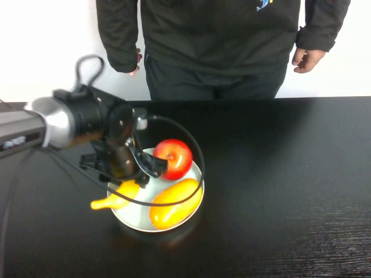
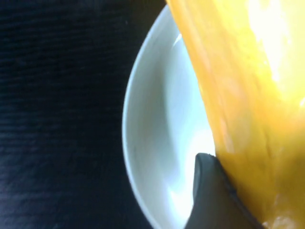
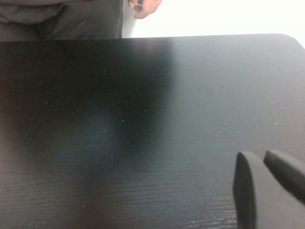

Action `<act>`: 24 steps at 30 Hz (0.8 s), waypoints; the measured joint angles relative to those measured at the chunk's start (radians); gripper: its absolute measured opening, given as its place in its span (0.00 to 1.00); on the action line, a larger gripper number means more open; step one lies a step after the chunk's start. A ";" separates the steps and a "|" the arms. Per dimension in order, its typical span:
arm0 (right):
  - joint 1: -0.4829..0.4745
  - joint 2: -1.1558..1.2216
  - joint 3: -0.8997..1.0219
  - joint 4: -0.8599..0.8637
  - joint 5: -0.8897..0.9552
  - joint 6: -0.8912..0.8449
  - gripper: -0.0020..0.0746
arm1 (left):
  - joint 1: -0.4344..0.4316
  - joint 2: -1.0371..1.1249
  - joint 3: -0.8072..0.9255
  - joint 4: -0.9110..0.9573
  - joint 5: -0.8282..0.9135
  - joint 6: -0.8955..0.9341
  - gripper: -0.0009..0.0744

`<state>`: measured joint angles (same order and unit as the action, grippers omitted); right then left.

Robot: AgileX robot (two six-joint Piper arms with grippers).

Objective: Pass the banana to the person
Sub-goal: Pick up the banana, then hand the grabbed banana to the person

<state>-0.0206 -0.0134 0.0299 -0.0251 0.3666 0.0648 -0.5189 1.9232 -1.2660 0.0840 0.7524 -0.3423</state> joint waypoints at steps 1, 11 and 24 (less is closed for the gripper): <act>0.000 0.000 0.000 0.000 0.000 0.000 0.02 | 0.000 -0.021 0.000 0.003 0.015 -0.002 0.42; 0.000 0.000 0.000 0.000 0.000 0.000 0.02 | -0.002 -0.290 0.000 0.074 0.326 -0.026 0.42; 0.000 0.000 0.000 0.000 0.000 0.000 0.02 | -0.103 -0.538 -0.136 0.076 0.489 0.350 0.42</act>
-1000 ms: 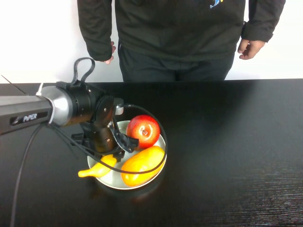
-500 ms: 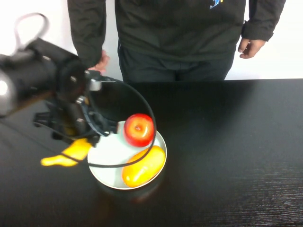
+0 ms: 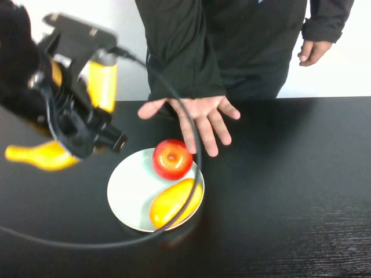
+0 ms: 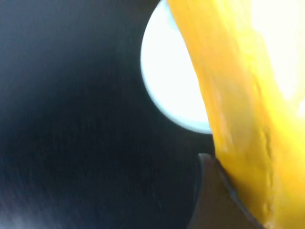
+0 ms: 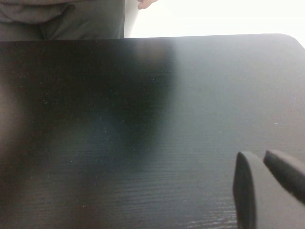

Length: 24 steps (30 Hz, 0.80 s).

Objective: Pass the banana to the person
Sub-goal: Hand the grabbed banana to the person

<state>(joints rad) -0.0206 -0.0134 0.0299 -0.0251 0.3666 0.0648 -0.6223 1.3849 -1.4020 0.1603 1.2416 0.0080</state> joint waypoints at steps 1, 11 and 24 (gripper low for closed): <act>0.000 0.000 0.000 0.000 0.000 0.000 0.02 | -0.005 0.006 -0.023 -0.002 0.002 0.035 0.42; 0.000 0.000 0.000 0.000 0.000 0.000 0.02 | -0.055 0.206 -0.321 -0.044 0.009 0.482 0.42; 0.000 0.000 0.000 0.000 0.000 0.000 0.02 | -0.086 0.600 -0.680 -0.025 0.009 0.640 0.42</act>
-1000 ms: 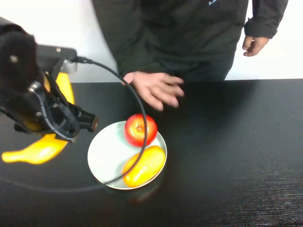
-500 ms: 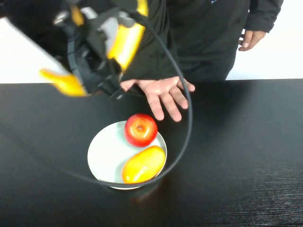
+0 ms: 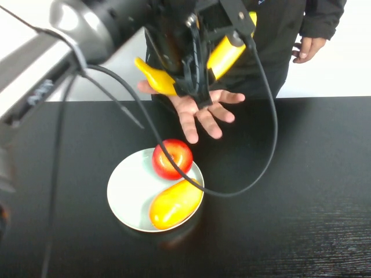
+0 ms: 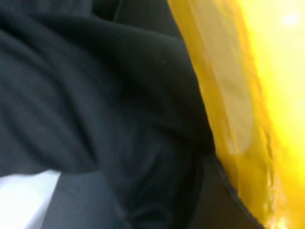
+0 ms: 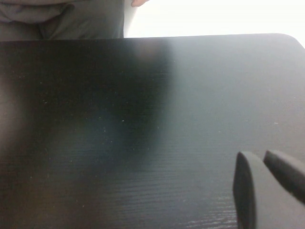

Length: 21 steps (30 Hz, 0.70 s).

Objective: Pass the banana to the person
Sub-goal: Hand the grabbed banana to the person

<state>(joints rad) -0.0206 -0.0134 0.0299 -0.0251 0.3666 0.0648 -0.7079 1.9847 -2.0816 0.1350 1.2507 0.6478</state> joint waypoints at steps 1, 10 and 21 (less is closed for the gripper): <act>0.000 0.000 0.000 0.000 0.000 0.000 0.02 | 0.000 0.013 -0.005 0.002 0.000 0.000 0.42; 0.000 0.000 0.000 0.000 0.000 0.000 0.02 | 0.000 0.051 -0.007 0.002 -0.002 0.002 0.42; 0.000 0.000 0.000 0.000 0.000 0.000 0.02 | 0.000 0.051 -0.010 0.011 -0.002 -0.064 0.55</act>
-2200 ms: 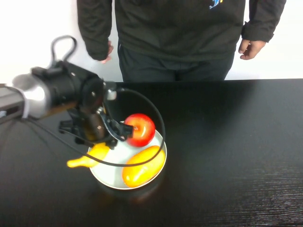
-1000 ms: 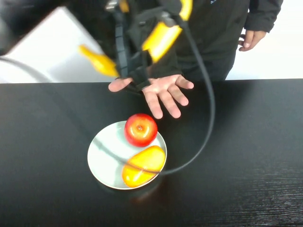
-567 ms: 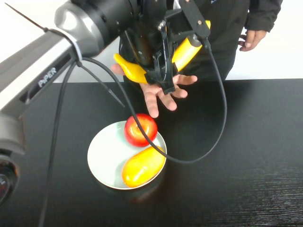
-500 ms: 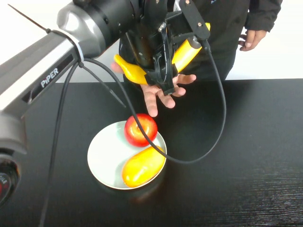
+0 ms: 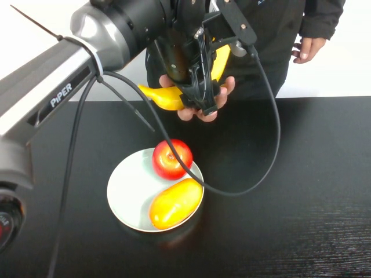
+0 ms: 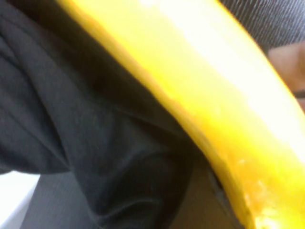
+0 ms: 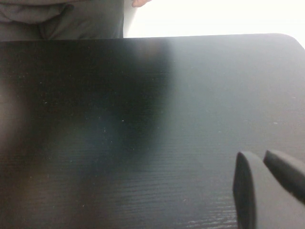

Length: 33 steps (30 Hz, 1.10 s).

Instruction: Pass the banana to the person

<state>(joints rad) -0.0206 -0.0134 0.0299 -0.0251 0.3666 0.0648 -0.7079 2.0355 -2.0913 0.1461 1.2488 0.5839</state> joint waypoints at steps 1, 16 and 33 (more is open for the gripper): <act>0.000 0.000 0.000 0.000 0.000 0.000 0.02 | 0.000 0.000 0.000 0.000 0.000 -0.008 0.55; 0.000 0.000 0.000 0.000 0.000 0.000 0.02 | -0.038 -0.255 0.124 -0.015 0.006 -0.051 0.56; 0.000 0.000 0.000 0.000 0.000 0.000 0.02 | 0.021 -0.656 0.686 -0.045 -0.218 -0.271 0.21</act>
<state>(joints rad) -0.0206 -0.0134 0.0299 -0.0251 0.3666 0.0648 -0.6864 1.3792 -1.4057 0.1011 1.0312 0.3132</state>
